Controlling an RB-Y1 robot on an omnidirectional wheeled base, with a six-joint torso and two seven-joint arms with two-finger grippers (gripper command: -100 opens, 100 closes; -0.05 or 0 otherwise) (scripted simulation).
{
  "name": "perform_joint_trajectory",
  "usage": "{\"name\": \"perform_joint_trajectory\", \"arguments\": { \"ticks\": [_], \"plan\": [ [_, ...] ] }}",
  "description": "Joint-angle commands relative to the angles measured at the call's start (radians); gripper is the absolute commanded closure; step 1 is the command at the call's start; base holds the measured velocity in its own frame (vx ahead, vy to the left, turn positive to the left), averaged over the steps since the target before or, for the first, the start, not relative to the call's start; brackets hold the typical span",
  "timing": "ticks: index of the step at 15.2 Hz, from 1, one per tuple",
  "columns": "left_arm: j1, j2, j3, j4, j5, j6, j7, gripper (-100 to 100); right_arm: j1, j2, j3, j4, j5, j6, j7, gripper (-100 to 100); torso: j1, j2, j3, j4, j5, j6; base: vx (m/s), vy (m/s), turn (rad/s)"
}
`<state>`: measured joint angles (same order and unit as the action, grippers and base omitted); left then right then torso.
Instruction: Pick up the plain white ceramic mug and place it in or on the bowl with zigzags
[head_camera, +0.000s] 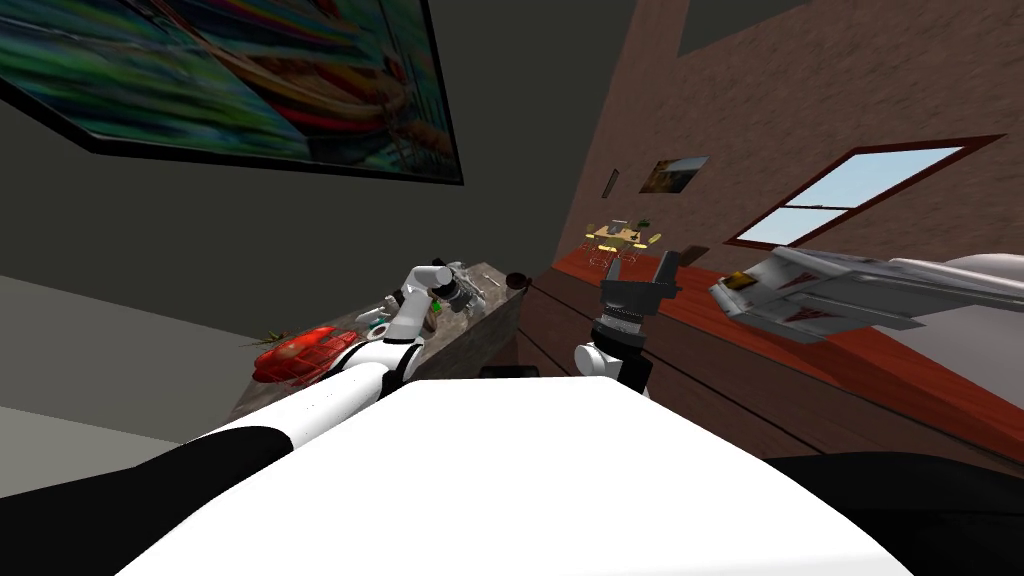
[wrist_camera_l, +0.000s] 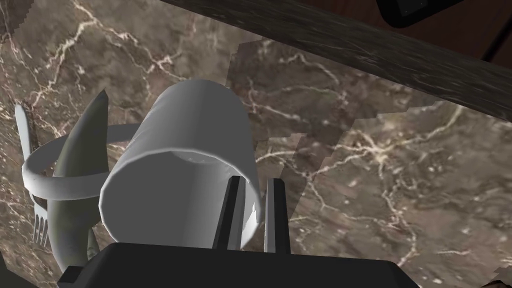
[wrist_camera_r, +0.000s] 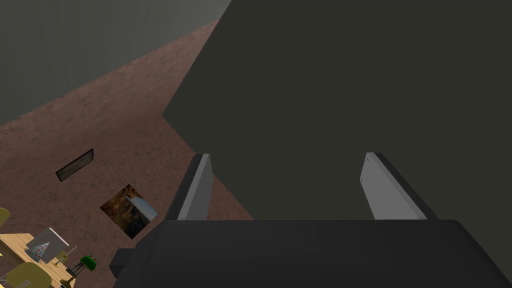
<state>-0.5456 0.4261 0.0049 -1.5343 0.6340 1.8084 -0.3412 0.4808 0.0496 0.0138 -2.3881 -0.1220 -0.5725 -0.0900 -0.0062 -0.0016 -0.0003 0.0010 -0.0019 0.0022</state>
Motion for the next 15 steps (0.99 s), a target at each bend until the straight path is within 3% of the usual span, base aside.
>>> {"name": "perform_joint_trajectory", "arguments": {
  "ticks": [1,2,4,11,15],
  "plan": [
    [-0.007,0.008,0.008,-0.024,0.010,0.035,0.007,100,0.000,0.000,0.000,0.000,0.000,0.000,0.000,0,0.000,0.000,0.000,0.000,0.000,0.000,0.016,-0.025,0.054],
    [-0.004,0.003,0.003,-0.008,0.004,0.014,0.003,100,0.000,0.000,0.000,0.000,0.000,0.000,0.000,0,-0.001,0.000,0.001,0.001,-0.001,0.000,0.011,-0.015,0.021],
    [-0.034,0.023,-0.001,0.027,0.024,0.010,0.031,100,0.000,0.000,0.000,0.000,0.000,0.000,0.000,0,-0.004,-0.002,0.000,0.002,-0.002,0.001,0.089,-0.084,-0.028],
    [-0.095,0.066,-0.010,0.114,0.064,-0.012,0.092,100,0.000,0.000,0.000,0.000,0.000,0.000,0.000,0,-0.021,-0.018,-0.009,-0.001,-0.005,0.009,0.128,-0.163,-0.032],
    [-0.141,0.098,-0.016,0.138,0.099,-0.038,0.122,100,0.000,0.000,0.000,0.000,0.000,0.000,0.000,0,-0.024,-0.024,-0.011,0.000,-0.006,0.011,0.154,-0.169,-0.035]
  ]
}}
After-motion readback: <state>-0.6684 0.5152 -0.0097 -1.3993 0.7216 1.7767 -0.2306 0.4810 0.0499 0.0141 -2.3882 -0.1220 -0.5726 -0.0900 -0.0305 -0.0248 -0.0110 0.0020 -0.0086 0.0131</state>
